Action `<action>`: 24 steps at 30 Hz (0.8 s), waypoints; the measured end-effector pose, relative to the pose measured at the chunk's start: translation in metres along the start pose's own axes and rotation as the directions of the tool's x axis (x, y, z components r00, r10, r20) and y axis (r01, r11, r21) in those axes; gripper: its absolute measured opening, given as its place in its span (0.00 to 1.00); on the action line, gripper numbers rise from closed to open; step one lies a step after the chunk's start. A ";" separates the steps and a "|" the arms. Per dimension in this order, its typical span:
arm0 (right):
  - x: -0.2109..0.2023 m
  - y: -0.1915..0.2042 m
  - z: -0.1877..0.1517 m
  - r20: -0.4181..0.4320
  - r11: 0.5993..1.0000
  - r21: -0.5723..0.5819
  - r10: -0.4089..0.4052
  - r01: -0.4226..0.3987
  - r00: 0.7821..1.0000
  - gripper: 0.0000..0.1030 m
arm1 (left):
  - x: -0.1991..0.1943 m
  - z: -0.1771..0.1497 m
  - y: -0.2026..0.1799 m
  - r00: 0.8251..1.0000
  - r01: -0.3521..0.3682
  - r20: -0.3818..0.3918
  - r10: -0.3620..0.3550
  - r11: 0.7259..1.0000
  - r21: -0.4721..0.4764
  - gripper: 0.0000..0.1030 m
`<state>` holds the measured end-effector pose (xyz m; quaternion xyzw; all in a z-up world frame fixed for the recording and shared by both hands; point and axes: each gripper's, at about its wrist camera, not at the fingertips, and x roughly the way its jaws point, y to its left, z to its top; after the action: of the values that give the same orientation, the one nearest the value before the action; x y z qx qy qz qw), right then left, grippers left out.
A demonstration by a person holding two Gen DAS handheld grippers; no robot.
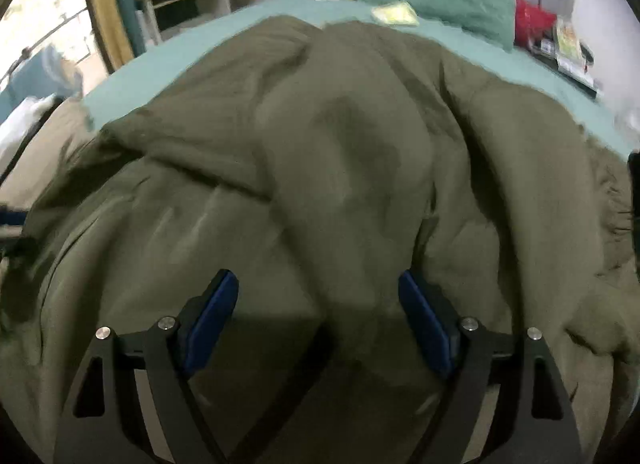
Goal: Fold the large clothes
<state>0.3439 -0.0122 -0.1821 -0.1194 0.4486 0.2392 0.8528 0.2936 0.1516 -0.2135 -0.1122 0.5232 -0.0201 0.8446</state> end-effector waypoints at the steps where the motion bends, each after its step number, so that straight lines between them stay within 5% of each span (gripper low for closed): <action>1: -0.004 0.003 -0.003 -0.008 1.000 -0.002 -0.010 0.010 1.000 0.82 | 0.001 -0.001 0.000 1.000 -0.005 -0.005 0.005 1.000 0.008 0.76; 10: -0.058 0.003 -0.035 -0.017 1.000 -0.014 0.007 -0.007 1.000 0.82 | -0.026 -0.033 0.000 1.000 0.027 0.007 -0.027 0.998 -0.051 0.76; 16: -0.121 -0.059 -0.090 0.010 0.990 0.102 -0.100 0.099 0.995 0.82 | -0.033 -0.079 -0.014 1.000 0.017 0.011 -0.017 0.998 -0.061 0.76; 24: -0.198 -0.146 -0.182 -0.017 0.928 0.300 -0.225 0.220 0.974 0.82 | -0.037 -0.115 -0.017 0.998 -0.066 0.010 0.067 0.994 -0.084 0.76</action>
<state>0.1942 -0.2733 -0.1243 -0.0364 0.4557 0.0712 0.8865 0.1764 0.1212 -0.2261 -0.1299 0.5215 0.0307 0.8428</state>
